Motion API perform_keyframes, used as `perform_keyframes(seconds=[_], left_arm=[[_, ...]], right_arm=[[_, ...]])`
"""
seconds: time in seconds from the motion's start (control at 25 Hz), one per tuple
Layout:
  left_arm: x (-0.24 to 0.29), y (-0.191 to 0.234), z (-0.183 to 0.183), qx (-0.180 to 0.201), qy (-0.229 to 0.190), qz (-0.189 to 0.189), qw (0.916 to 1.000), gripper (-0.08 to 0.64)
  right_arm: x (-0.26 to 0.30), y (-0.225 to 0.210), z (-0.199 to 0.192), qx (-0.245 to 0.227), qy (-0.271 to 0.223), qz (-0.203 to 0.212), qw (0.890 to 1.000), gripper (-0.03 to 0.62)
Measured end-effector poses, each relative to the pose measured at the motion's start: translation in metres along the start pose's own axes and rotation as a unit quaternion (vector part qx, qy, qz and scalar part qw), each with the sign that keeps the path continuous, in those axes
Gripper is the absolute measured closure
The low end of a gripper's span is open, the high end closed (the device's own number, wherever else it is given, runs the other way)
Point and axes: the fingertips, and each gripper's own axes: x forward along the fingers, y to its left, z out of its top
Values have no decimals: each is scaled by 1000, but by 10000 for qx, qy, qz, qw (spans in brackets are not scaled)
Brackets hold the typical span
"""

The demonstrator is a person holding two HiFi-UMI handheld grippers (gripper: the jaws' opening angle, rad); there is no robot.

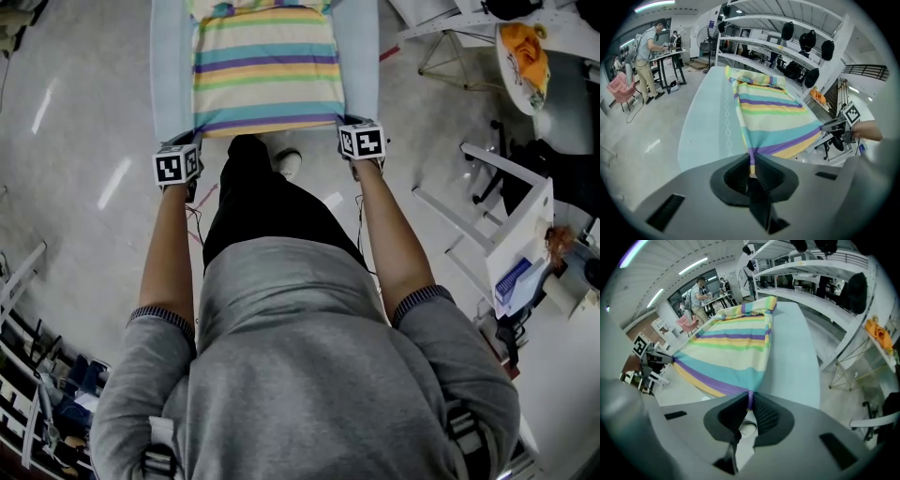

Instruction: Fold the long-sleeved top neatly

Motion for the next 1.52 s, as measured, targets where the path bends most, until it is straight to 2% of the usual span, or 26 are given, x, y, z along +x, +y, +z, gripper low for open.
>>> perform_keyframes(seconds=[0.24, 0.6, 0.72, 0.96, 1.08, 1.36, 1.52], left_arm=[[-34, -6, 3, -429, -176, -137, 9988, 518], [-72, -13, -24, -816, -188, -366, 9958, 518], [-81, -15, -26, -1197, -438, -459, 9908, 520], [-100, -16, -27, -1928, -804, -714, 9753, 520], [-108, -19, -33, -1944, -836, -772, 9743, 520], [-125, -28, -48, -2097, -673, -948, 9708, 520], [-127, -29, -45, -2259, -621, -1008, 9669, 518]], right_arm=[[-33, 9, -7, 982, -379, 602, 9926, 549], [-64, 32, -36, 1639, -525, 864, 9813, 552], [-74, 37, -40, 2120, -777, 961, 9694, 553], [-95, 46, -45, 3098, -1363, 1246, 9327, 554], [-103, 49, -56, 3279, -1449, 1299, 9244, 554], [-121, 57, -75, 3401, -1344, 1266, 9221, 553], [-125, 56, -73, 3466, -1195, 1354, 9205, 552]])
